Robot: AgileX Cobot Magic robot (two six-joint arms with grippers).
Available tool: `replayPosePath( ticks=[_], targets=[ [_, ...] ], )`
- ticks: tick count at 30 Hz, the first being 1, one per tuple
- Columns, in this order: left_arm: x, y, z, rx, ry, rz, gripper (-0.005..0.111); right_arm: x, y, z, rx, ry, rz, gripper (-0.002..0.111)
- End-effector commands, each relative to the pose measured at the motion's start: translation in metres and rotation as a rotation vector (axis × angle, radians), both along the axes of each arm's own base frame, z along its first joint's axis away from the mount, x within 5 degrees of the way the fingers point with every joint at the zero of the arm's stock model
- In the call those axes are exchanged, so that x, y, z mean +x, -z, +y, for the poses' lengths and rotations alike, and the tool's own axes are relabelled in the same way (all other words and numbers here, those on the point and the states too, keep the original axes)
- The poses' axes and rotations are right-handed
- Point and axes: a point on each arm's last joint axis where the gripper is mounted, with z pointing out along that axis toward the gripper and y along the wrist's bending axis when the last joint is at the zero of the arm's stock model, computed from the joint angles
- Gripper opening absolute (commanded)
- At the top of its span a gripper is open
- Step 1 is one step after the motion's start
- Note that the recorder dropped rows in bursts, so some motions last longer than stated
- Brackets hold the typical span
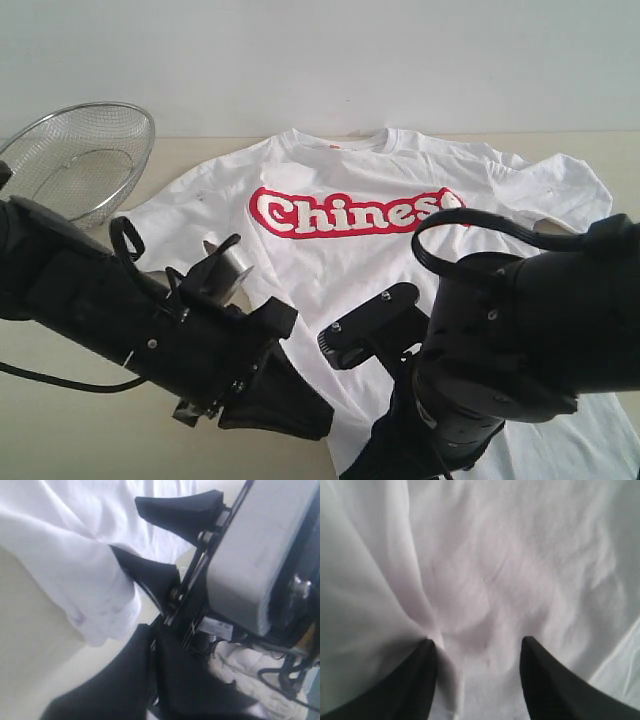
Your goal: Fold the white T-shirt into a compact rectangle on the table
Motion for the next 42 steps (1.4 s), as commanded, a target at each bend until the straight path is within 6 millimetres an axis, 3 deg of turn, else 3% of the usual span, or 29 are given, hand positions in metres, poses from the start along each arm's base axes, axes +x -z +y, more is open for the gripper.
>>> replayPosePath(
  ticks=[1,11,21,30,38,42],
  targets=[
    [-0.002,0.013,-0.003,-0.059,-0.078,0.075,0.004,0.002,0.001,-0.002,-0.007,0.016,-0.005,0.045],
    [-0.014,0.029,0.003,-0.055,-0.14,0.141,0.004,0.004,0.0,0.002,0.047,0.039,-0.029,0.045],
    [-0.033,0.043,-0.006,-0.004,-0.133,0.204,0.006,0.005,0.0,0.003,0.067,0.061,-0.038,0.045],
    [-0.033,0.057,-0.006,0.016,-0.151,0.249,0.05,0.004,0.0,0.002,0.063,0.064,-0.036,0.045],
    [-0.033,0.063,-0.005,0.041,-0.152,0.245,0.051,0.005,0.0,0.004,0.08,0.082,-0.045,0.045],
    [-0.029,0.056,-0.019,0.009,-0.118,0.216,0.051,0.006,-0.001,0.005,0.099,0.096,-0.049,0.045]
  ],
)
